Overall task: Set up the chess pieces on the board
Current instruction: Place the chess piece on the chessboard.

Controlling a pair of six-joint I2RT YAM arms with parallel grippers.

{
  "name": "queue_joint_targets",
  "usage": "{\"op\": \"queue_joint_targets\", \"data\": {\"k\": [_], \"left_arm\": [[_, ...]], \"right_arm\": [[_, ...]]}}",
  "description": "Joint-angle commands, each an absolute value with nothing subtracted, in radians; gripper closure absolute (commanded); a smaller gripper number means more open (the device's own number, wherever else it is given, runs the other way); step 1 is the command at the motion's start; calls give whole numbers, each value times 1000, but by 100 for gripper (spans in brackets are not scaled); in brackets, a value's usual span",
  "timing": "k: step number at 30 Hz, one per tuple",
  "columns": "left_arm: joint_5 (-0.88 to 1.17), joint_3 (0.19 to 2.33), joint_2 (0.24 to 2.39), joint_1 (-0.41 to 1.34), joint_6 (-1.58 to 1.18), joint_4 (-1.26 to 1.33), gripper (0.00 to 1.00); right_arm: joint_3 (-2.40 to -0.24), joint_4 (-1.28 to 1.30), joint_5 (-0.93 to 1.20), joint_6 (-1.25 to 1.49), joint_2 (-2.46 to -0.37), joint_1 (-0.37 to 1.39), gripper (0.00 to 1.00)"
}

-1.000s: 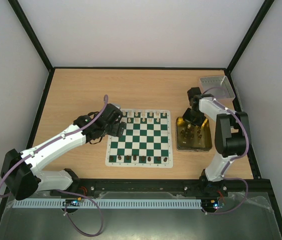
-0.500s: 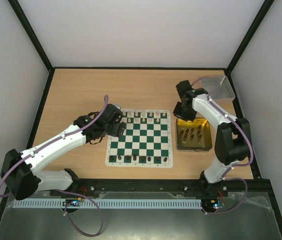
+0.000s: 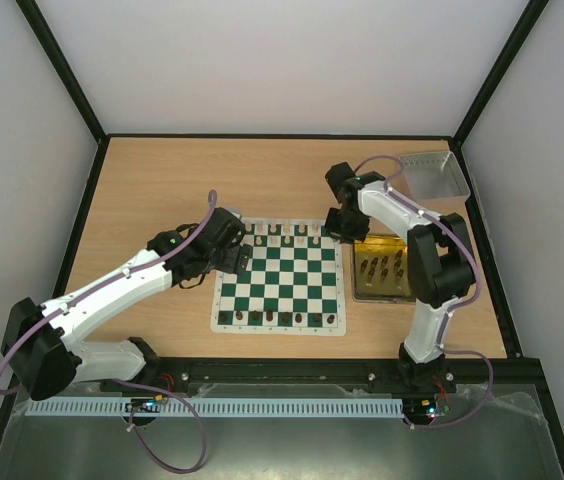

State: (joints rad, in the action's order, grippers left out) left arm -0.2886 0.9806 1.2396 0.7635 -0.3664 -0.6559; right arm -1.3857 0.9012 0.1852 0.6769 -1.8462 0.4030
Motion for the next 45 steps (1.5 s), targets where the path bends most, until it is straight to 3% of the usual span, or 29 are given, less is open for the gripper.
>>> {"op": "queue_joint_targets", "data": {"k": [1, 45], "left_arm": [[-298, 976, 1224, 768, -365, -653, 1], [-304, 969, 1218, 769, -364, -646, 1]], "right_arm": [[-1435, 923, 197, 655, -1890, 405, 90], [-1544, 904, 214, 652, -2060, 407, 89]]}}
